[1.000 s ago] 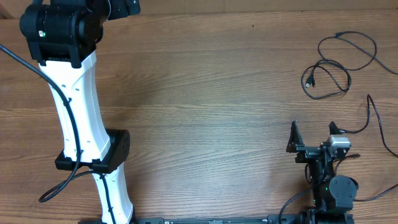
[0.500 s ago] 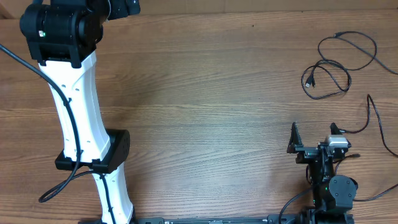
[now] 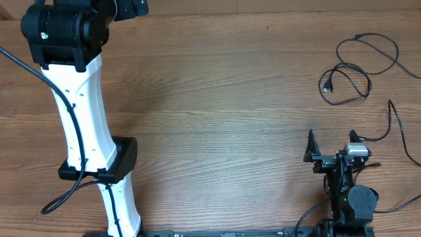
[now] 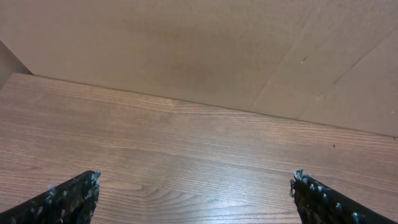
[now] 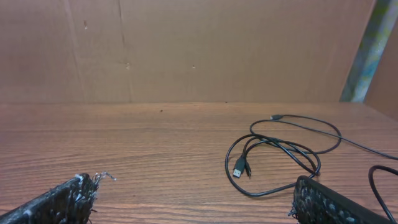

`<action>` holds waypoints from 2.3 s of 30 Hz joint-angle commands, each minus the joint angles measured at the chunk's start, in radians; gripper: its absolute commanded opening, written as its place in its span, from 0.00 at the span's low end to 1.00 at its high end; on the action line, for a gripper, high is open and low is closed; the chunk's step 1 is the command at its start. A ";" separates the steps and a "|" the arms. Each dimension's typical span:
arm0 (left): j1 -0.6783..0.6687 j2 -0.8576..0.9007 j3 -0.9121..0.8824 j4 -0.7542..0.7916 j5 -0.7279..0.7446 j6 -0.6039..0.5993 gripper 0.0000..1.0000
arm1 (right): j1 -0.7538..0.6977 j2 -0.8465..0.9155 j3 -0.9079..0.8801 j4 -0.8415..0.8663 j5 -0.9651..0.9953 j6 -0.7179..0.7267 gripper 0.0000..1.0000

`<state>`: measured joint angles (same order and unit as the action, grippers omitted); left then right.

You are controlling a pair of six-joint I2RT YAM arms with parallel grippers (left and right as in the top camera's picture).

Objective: Untangle cables

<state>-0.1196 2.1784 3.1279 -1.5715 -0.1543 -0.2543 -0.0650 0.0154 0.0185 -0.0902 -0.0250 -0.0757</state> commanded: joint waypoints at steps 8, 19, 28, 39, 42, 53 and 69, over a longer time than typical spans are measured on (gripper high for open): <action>0.002 0.008 0.000 -0.007 -0.007 0.015 1.00 | -0.005 -0.013 -0.010 0.006 0.008 -0.004 1.00; 0.108 -0.325 -0.184 0.126 0.019 -0.063 1.00 | -0.005 -0.012 -0.010 0.006 0.008 -0.004 1.00; 0.057 -0.788 -0.983 0.472 -0.080 -0.057 1.00 | -0.005 -0.013 -0.010 0.006 0.008 -0.004 1.00; 0.042 -1.421 -2.103 1.200 -0.073 -0.056 1.00 | -0.005 -0.012 -0.010 0.006 0.008 -0.004 1.00; 0.034 -1.559 -2.356 1.432 -0.045 -0.055 1.00 | -0.005 -0.012 -0.010 0.006 0.008 -0.004 1.00; 0.033 -1.890 -3.030 2.029 0.154 0.233 1.00 | -0.005 -0.012 -0.010 0.005 0.009 -0.004 1.00; 0.034 -2.094 -3.122 1.489 0.153 0.329 1.00 | -0.005 -0.013 -0.010 0.006 0.008 -0.004 1.00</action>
<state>-0.0792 0.0914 0.0086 -0.0757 0.0322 0.1692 -0.0650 0.0128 0.0185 -0.0898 -0.0216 -0.0788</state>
